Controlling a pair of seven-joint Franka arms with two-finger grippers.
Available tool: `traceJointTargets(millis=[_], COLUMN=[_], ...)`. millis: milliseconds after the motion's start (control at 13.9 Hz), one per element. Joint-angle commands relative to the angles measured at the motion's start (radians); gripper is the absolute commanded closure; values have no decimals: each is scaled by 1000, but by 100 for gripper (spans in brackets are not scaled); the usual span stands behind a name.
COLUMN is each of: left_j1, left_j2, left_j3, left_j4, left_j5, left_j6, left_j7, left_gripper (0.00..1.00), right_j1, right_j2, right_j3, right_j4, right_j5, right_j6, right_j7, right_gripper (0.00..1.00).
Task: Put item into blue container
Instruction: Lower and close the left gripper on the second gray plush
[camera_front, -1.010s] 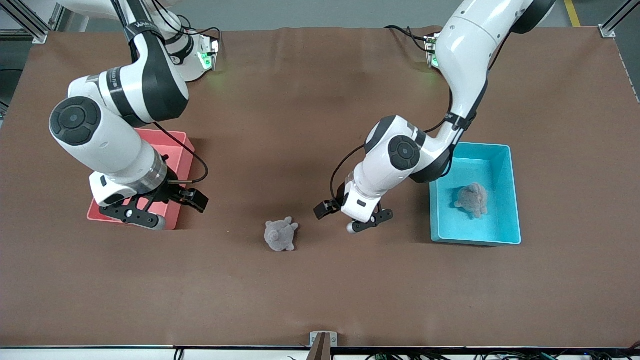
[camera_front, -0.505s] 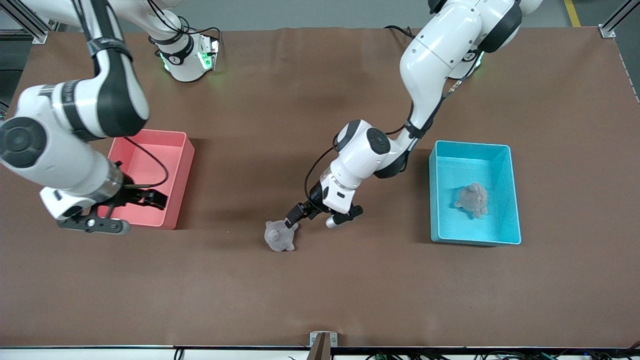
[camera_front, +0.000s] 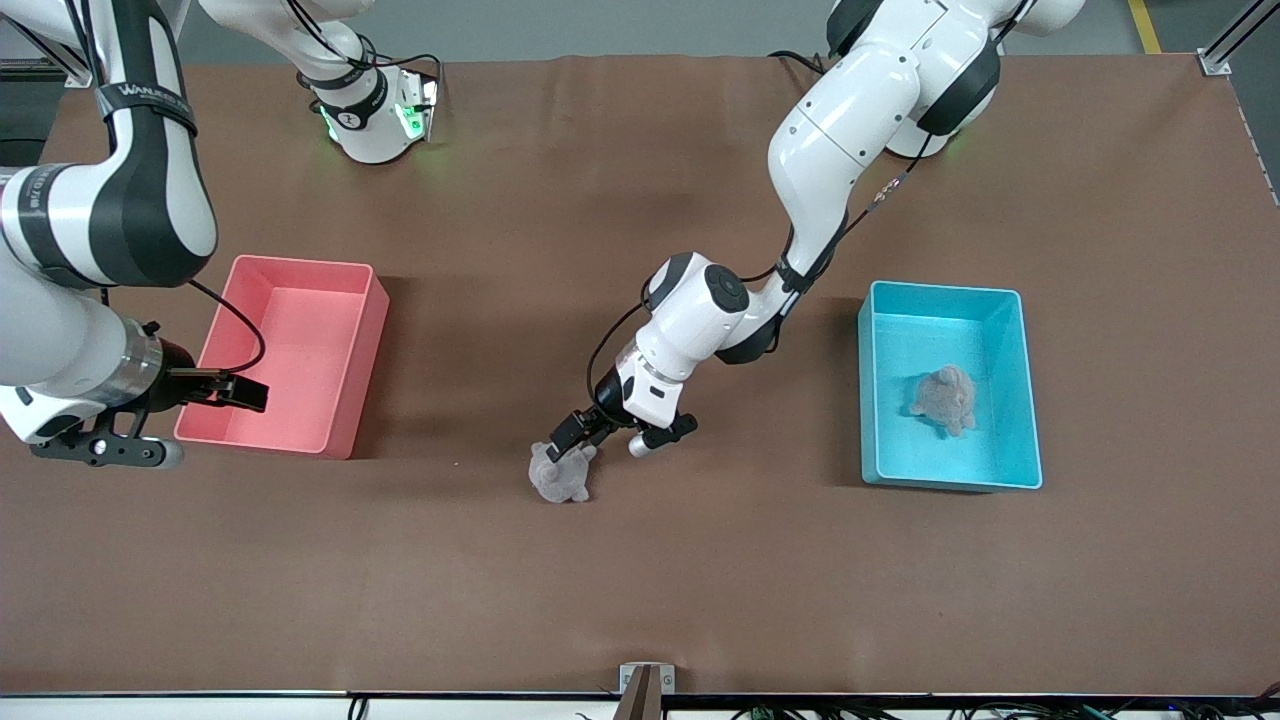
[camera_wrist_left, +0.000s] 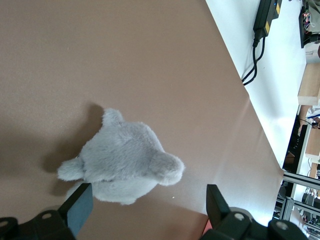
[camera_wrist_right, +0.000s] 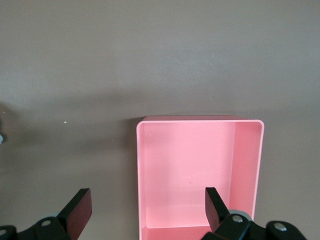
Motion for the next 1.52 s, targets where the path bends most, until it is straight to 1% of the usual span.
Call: traceJointTargets(millis=[0,649,1082,1227,1443], left_j1=[-30,-32,-32,-32,-32], left_j2=[38,63,103,101,103], left_j3=[14,24,41,43,43], left_j4=[44,44,58,59,58], left_j5=[-16,-16,-14,-16,-14], left_j6=[12,13,13,13,13], left_j7=[3,12,15,15,14], left_gripper=[0,0,1,6,19], right_j1=[-36,-37,-39,-37,-36], right_j2=[-15,-17,-14,-13,-12], right_j3=[12,14,14,15,15], right_j4=[13,13,11,10,8], right_j5=[-15,-15,-12,-10,-6], right_j6=[-34,-54,-74,-74,-74], right_j7=[-29,-37,-34,-25,-25], right_gripper=[0,0,0,0,0])
